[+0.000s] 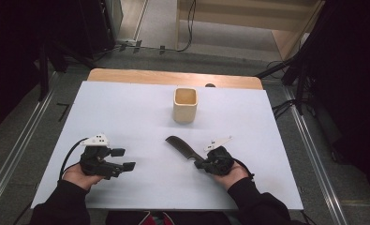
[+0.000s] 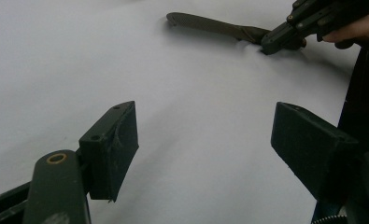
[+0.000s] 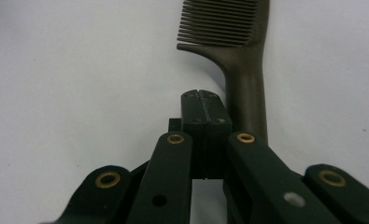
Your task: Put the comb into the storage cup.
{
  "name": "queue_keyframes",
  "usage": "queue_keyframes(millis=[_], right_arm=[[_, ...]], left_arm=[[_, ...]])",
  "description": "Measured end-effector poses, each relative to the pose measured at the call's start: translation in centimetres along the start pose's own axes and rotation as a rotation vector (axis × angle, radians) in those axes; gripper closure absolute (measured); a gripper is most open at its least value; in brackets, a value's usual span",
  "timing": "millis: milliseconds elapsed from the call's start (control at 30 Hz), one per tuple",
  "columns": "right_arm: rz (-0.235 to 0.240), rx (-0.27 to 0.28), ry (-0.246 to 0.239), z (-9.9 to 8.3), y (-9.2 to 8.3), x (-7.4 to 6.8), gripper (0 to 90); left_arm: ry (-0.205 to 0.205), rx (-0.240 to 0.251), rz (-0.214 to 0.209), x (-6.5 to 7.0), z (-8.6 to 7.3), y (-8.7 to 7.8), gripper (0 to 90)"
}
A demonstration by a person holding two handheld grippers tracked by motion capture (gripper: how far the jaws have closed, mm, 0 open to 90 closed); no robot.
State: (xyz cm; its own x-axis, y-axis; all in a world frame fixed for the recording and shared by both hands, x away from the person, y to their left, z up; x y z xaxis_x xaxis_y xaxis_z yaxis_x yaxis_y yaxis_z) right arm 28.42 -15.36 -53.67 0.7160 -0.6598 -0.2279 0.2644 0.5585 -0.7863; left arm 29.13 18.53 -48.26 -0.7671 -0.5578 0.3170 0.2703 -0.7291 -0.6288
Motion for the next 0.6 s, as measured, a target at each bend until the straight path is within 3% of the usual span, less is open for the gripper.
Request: queue_keyframes(millis=[300, 600], right_arm=[[-0.014, 0.016, 0.013, 0.3, 0.0, 1.2, 87.8], [-0.023, 0.023, 0.020, 0.6, 0.1, 1.6, 87.7]], left_arm=[[0.001, -0.001, 0.000, 0.0, 0.0, 0.0, 23.4], [0.001, -0.001, 0.000, 0.0, 0.0, 0.0, 23.4]])
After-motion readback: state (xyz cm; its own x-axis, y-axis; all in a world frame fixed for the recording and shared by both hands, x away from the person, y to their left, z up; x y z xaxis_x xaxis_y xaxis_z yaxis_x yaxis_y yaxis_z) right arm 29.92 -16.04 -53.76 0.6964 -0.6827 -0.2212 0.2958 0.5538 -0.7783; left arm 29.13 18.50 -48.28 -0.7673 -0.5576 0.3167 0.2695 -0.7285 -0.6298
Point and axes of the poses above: each handheld gripper's, and its own axes: y roughly forward along the jaws, z roughly out of its top, x roughly to its right, the point moved 4 cm from there along y, roughly forward along the jaws
